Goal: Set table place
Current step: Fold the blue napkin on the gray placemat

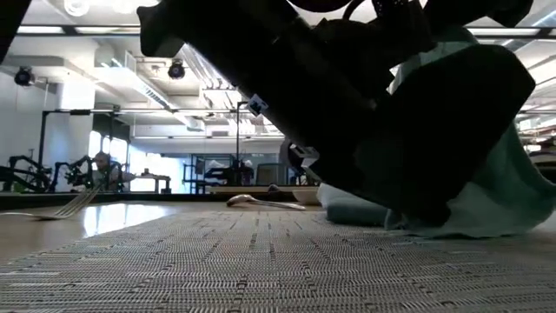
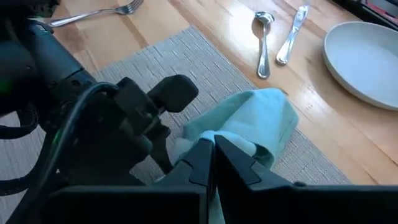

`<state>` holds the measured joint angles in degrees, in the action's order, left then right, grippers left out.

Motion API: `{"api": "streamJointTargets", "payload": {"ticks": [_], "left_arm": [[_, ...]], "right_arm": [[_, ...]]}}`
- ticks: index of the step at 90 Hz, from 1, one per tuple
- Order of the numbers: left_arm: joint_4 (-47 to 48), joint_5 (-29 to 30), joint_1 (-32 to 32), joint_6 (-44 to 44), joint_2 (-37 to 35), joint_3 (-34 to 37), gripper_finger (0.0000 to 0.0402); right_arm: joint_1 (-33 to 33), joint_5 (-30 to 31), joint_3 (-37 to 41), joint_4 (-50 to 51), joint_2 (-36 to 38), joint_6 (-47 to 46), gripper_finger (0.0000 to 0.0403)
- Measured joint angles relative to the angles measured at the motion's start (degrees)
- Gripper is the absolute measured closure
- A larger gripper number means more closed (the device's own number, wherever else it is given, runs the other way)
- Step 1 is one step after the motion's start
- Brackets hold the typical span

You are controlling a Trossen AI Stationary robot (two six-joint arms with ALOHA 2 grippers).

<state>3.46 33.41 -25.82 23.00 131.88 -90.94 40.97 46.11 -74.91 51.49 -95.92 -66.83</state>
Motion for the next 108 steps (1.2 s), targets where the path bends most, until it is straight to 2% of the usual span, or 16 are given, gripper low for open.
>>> {"api": "streamJointTargets", "payload": {"ticks": [16,68,80,97,108], "left_arm": [[0.43,-1.69,0.0,-0.19,-0.27,0.0,0.0397],[5.53,-5.97,-0.78,-5.14,-10.15,0.02,0.0401],[5.63,-5.97,-0.51,-5.93,-10.34,0.02,0.0401],[5.72,-6.41,-0.46,-5.67,-10.24,0.0,0.0401],[5.6,-7.06,-0.48,-5.8,-10.21,0.0,0.0401]], "right_arm": [[0.02,-0.02,0.0,0.02,0.0,0.0,0.0403],[0.02,-2.6,0.0,0.34,0.02,2.72,0.0398],[0.02,-4.84,0.2,1.58,0.02,3.17,0.0365],[0.3,-17.91,-1.66,9.78,0.57,3.63,0.0289],[3.13,-23.2,-4.09,11.52,1.88,2.36,0.0256]]}}
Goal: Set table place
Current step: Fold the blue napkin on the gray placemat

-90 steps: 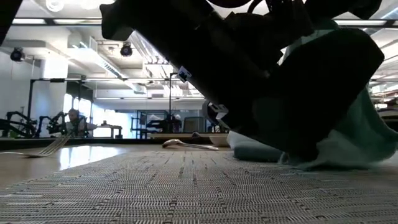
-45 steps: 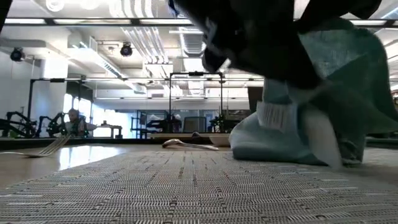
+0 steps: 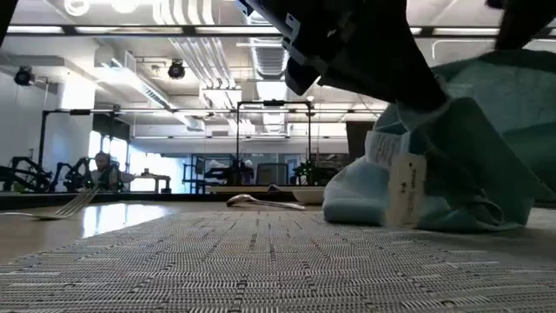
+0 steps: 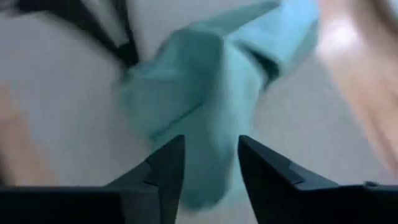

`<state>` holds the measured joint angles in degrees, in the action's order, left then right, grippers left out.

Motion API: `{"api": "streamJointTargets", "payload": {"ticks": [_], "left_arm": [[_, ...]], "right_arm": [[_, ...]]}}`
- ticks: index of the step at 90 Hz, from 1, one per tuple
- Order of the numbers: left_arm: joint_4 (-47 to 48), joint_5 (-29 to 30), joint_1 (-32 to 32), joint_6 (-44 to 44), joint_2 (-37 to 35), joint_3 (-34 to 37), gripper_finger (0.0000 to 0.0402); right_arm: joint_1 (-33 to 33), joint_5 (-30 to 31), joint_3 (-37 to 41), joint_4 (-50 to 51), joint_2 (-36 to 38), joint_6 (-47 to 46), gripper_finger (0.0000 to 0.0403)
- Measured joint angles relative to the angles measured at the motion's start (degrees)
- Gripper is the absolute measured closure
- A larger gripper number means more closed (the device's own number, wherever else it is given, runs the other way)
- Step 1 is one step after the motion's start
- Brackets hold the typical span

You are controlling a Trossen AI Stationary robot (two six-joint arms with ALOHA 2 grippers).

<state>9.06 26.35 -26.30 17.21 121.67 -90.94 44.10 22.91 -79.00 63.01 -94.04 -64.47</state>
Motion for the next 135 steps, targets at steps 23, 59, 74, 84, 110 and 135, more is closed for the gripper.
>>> {"api": "streamJointTargets", "payload": {"ticks": [23,59,74,84,110,135], "left_arm": [[-0.17,0.0,0.07,0.0,0.0,0.0,0.0402],[-1.07,0.0,0.11,0.22,0.0,0.0,0.0402],[-1.56,0.01,0.11,0.24,-0.15,0.0,0.0402],[-1.58,0.04,0.15,0.24,-0.24,0.0,0.0402],[-2.19,0.02,0.11,0.22,-0.31,0.0,0.0401],[-2.31,0.0,0.11,0.22,-0.33,0.0,0.0401]], "right_arm": [[11.2,10.76,1.77,-16.86,-2.63,-0.41,0.0228],[7.49,35.06,3.22,-27.0,-20.4,6.07,0.0255],[5.73,33.15,3.24,-20.99,-20.79,4.18,0.0278],[4.97,31.16,3.24,-14.85,-20.34,-2.68,0.0297],[4.36,29.41,3.28,-13.78,-20.3,0.92,0.034],[4.12,26.88,3.3,-13.82,-18.9,4.03,0.0399]]}}
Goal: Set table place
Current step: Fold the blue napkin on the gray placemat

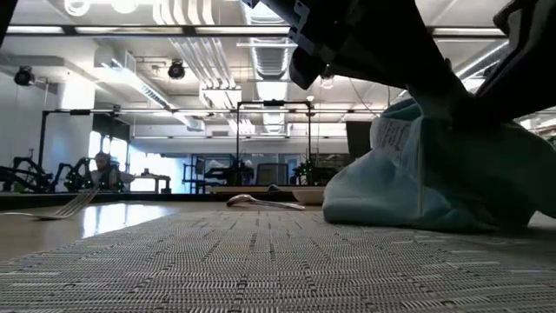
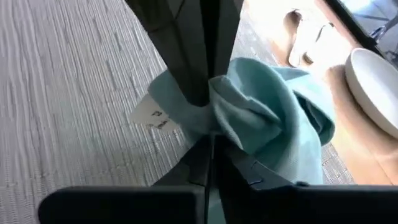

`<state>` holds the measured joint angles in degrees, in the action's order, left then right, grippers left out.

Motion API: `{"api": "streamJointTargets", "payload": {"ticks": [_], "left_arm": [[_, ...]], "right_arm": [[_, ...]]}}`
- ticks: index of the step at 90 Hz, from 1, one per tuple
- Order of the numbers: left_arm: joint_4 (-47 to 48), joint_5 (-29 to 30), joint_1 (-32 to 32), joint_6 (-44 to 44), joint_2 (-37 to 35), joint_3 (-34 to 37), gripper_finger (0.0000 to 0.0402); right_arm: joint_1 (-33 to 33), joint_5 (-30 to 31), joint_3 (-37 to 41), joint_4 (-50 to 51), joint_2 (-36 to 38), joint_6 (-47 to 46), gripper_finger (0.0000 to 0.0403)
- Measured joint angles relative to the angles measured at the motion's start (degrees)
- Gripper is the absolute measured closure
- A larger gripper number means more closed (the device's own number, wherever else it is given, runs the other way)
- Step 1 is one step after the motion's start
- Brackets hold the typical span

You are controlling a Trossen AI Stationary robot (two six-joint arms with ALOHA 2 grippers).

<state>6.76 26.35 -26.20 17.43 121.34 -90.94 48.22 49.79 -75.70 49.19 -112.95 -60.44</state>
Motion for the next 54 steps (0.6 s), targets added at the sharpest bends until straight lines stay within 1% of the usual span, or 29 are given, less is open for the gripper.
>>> {"api": "streamJointTargets", "payload": {"ticks": [12,26,31,36,44,54], "left_arm": [[0.01,0.0,0.0,0.0,0.0,0.0,0.0401],[0.07,-0.01,0.0,-0.02,0.0,0.0,0.0401],[0.05,-0.02,0.0,-0.02,0.0,0.0,0.0401],[0.06,-0.04,0.0,-0.02,0.0,0.0,0.0401],[0.05,-0.35,0.0,-0.02,-0.02,0.0,0.0401],[0.05,-0.68,0.0,-0.02,-0.05,0.0,0.0401]], "right_arm": [[0.25,-3.49,-0.1,0.05,0.0,1.73,0.04],[0.53,-13.89,-2.64,3.87,1.36,1.81,0.04],[0.53,-15.54,-2.99,5.22,2.2,0.06,0.0396],[0.64,-15.68,-2.97,6.23,2.84,-1.71,0.0389],[0.79,-14.91,-2.95,6.06,4.19,-1.91,0.0367],[0.81,-9.35,-2.97,6.01,4.45,-2.35,0.0325]]}}
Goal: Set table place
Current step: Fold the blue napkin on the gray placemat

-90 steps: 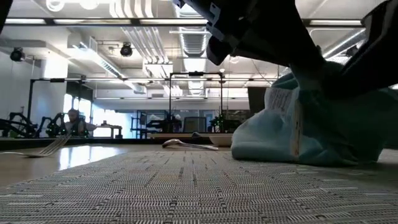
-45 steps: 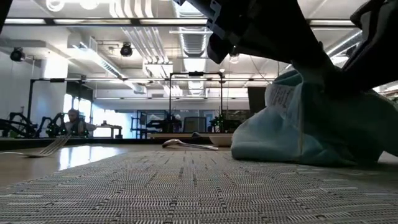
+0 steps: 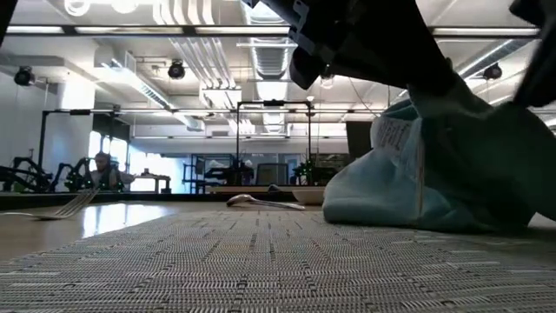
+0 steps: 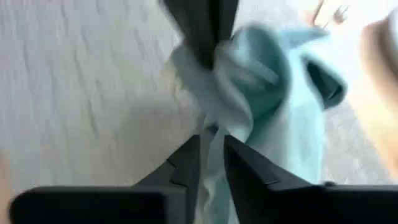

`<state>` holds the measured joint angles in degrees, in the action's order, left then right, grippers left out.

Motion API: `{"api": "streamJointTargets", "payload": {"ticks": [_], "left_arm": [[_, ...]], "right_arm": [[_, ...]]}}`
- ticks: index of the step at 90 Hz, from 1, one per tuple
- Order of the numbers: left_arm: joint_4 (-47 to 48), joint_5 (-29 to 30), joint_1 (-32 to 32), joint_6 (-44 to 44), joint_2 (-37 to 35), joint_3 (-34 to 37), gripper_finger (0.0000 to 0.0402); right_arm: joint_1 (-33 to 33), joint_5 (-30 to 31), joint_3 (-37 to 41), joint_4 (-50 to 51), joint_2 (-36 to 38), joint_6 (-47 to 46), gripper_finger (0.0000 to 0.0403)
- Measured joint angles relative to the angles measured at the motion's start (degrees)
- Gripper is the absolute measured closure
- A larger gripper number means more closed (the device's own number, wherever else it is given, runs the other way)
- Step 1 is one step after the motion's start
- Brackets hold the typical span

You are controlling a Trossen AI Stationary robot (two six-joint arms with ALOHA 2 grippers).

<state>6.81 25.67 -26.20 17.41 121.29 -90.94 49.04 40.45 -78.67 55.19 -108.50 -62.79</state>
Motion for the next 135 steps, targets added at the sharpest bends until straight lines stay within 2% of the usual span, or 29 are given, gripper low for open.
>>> {"api": "streamJointTargets", "payload": {"ticks": [10,23,33,43,51,61,69,77,82,96,110,124,135], "left_arm": [[0.0,-0.63,0.04,0.0,-0.04,0.0,0.0401],[0.0,-0.91,0.07,0.0,-0.04,0.0,0.0401],[-0.17,-0.91,0.07,0.0,-0.04,0.0,0.0401],[-0.35,-0.91,0.07,-0.02,-0.04,0.0,0.0401],[-0.35,-0.91,0.07,-0.02,-0.04,0.0,0.0401],[-0.37,-0.91,0.07,-0.02,-0.04,0.0,0.0401],[-0.37,-0.89,0.07,-0.02,-0.04,0.0,0.0401],[-0.42,-0.87,0.07,-0.02,-0.04,0.0,0.0402],[-0.38,-0.87,0.07,-0.02,-0.04,0.0,0.0401],[-0.26,-0.91,0.07,-0.21,-0.21,0.0,0.0398],[-0.2,-0.87,0.04,-0.44,-1.01,0.0,0.0393],[3.28,-0.74,0.04,-0.07,-1.2,-0.11,0.0394],[4.43,-0.73,0.08,0.92,-1.13,-0.09,0.0398]], "right_arm": [[-0.63,2.98,0.04,-0.29,-0.23,1.32,0.0279],[-1.77,3.21,0.21,-0.62,-0.41,2.58,0.0232],[-2.71,3.13,1.09,-2.26,-0.41,4.5,0.0212],[-3.32,2.97,2.55,-7.64,-0.41,6.98,0.0208],[-3.37,3.04,3.03,-11.8,-0.41,9.69,0.0219],[-3.42,2.9,3.22,-12.1,-0.41,10.14,0.0251],[-3.63,2.86,3.66,-12.06,-0.43,8.79,0.0302],[-3.76,2.63,4.33,-12.12,-0.43,7.74,0.0369],[-3.76,2.33,4.77,-12.04,-0.43,6.79,0.0391],[-3.19,-2.7,4.85,-12.67,-0.43,6.07,0.0398],[-1.17,-4.88,4.87,-13.95,-0.46,5.79,0.0401],[0.94,-6.51,5.29,-14.25,-0.49,3.92,0.0402],[2.65,-5.05,6.47,-14.2,-0.49,0.63,0.0402]]}}
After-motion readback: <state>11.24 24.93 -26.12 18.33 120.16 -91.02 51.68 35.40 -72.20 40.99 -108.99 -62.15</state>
